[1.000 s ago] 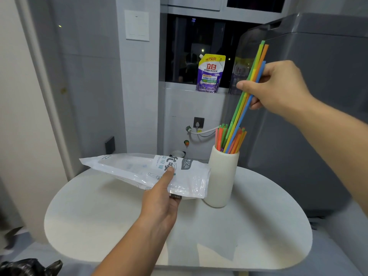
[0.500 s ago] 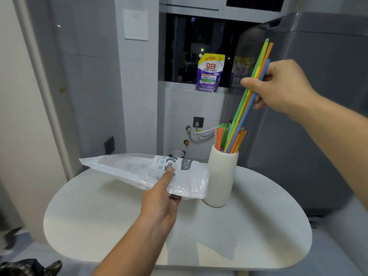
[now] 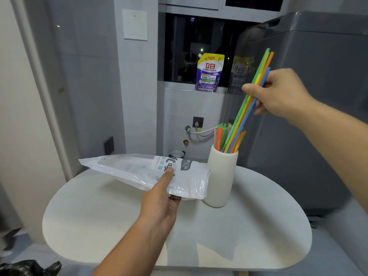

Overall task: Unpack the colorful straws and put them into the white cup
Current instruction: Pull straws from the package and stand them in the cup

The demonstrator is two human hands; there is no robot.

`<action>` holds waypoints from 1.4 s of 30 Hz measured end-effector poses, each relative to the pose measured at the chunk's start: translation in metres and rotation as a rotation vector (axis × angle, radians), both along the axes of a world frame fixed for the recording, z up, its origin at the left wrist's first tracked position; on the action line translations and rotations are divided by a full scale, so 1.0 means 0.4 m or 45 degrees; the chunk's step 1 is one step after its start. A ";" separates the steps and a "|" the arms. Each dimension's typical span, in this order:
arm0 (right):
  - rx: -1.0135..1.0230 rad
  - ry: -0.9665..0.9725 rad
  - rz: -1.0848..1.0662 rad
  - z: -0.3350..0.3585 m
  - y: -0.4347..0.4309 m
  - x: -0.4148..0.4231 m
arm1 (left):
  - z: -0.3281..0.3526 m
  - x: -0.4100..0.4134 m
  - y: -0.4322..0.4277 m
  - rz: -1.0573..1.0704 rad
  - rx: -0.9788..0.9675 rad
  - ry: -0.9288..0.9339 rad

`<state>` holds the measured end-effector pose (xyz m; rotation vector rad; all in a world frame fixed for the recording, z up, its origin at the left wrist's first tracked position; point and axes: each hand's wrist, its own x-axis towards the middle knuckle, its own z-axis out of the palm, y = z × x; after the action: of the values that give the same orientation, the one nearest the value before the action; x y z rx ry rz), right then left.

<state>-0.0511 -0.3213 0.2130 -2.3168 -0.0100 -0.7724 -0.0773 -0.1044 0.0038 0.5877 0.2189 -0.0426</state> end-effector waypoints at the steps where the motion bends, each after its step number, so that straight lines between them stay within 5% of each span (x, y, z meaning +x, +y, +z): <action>1: 0.003 0.012 0.006 -0.006 0.003 0.002 | 0.000 0.000 -0.001 -0.001 0.005 -0.002; 20: -0.232 0.188 -0.140 -0.148 0.023 0.063 | 0.003 -0.001 -0.002 -0.007 0.011 0.006; 26: -0.002 0.009 0.000 -0.109 0.029 0.052 | 0.003 -0.002 -0.002 -0.009 0.010 0.008; 37: -0.802 0.379 0.061 -0.189 0.041 0.057 | 0.004 -0.001 -0.002 -0.011 0.007 0.020; 42: -0.864 0.373 0.056 -0.211 0.034 0.055 | 0.004 -0.002 -0.001 -0.022 0.015 0.024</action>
<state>-0.0292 -0.3076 0.1286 -3.0407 -0.2226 -0.4341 -0.0779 -0.1049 0.0055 0.6014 0.2327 -0.0639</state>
